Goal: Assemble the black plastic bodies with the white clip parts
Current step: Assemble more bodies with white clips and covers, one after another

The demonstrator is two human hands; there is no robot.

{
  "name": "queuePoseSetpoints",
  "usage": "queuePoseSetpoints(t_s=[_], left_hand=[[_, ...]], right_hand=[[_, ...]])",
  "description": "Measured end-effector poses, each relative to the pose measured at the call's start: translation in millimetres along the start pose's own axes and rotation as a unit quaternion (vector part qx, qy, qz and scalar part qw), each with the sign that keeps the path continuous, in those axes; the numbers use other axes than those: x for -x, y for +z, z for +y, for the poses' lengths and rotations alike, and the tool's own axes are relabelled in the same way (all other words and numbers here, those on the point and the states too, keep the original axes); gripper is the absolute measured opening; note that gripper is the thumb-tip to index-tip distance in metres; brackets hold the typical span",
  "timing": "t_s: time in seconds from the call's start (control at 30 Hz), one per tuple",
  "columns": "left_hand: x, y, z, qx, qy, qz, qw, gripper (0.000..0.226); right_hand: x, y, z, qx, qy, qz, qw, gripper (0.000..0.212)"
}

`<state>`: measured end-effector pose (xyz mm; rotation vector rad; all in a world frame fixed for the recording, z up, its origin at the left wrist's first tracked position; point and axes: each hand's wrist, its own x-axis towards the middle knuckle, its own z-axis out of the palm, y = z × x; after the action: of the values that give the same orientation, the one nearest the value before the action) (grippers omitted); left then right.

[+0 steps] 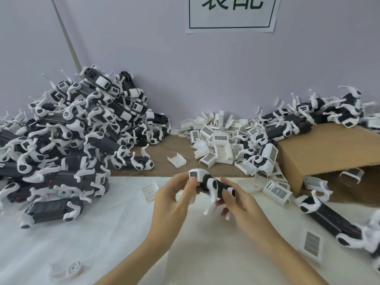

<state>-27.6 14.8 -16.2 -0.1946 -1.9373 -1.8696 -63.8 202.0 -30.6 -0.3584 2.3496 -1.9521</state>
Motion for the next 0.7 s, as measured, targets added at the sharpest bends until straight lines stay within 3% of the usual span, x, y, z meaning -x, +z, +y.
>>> queuePoseSetpoints(t_s=[0.13,0.27,0.37,0.47,0.6,0.7], left_hand=[[-1,-3,6,0.036,-0.049,-0.020,0.998,0.030],[-5,-6,4,0.013,-0.102,-0.058,0.993,0.041],[-7,-7,-3,-0.031,-0.150,-0.042,0.987,0.040],[-9,-12,-11,-0.022,-0.137,-0.038,0.990,0.032],[-13,-27,-20,-0.001,-0.085,-0.095,0.992,0.036],[-15,-33,-26,-0.072,-0.048,-0.119,0.989,0.041]], right_hand=[[-2,-2,-3,-0.106,0.044,0.004,0.993,0.045],[-1,-6,-3,-0.057,0.019,0.048,0.997,0.048],[1,-3,-5,-0.025,0.003,0.042,0.999,0.044],[4,1,-9,-0.003,-0.015,0.025,1.000,0.046],[8,1,-13,0.027,-0.047,-0.017,0.998,0.053],[6,-1,-16,0.052,-0.075,-0.003,0.996,0.051]])
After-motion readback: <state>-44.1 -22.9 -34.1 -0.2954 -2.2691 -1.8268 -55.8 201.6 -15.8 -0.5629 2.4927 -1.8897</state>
